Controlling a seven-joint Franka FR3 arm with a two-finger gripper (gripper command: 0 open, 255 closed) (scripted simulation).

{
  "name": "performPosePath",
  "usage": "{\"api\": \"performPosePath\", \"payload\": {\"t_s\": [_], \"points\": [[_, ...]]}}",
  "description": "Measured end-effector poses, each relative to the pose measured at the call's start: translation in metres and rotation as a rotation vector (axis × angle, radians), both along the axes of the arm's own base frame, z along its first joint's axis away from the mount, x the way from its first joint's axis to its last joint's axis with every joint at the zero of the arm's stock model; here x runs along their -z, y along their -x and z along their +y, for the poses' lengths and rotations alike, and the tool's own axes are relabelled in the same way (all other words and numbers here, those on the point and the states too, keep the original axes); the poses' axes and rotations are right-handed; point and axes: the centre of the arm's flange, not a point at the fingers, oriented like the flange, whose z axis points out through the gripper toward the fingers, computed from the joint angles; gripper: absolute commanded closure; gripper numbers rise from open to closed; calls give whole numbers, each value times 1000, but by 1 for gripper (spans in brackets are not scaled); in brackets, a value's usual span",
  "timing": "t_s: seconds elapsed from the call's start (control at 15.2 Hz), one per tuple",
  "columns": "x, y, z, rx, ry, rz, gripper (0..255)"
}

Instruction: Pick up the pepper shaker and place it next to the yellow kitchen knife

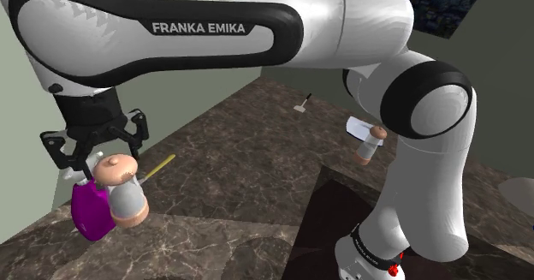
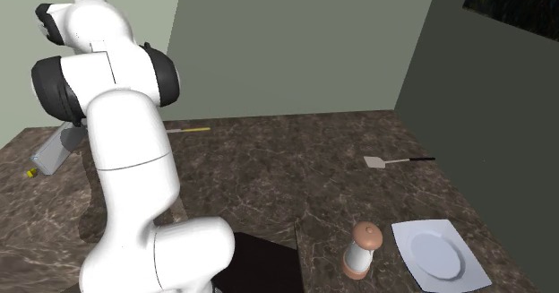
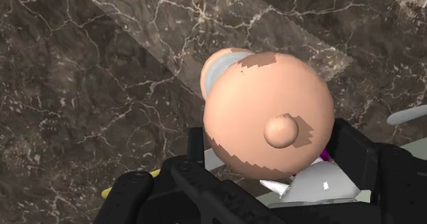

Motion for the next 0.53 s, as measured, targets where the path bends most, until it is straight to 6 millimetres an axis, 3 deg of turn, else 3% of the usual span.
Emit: {"api": "performPosePath", "payload": {"t_s": [0.53], "points": [[42, 0, 0, 0, 0, 0, 255]]}}
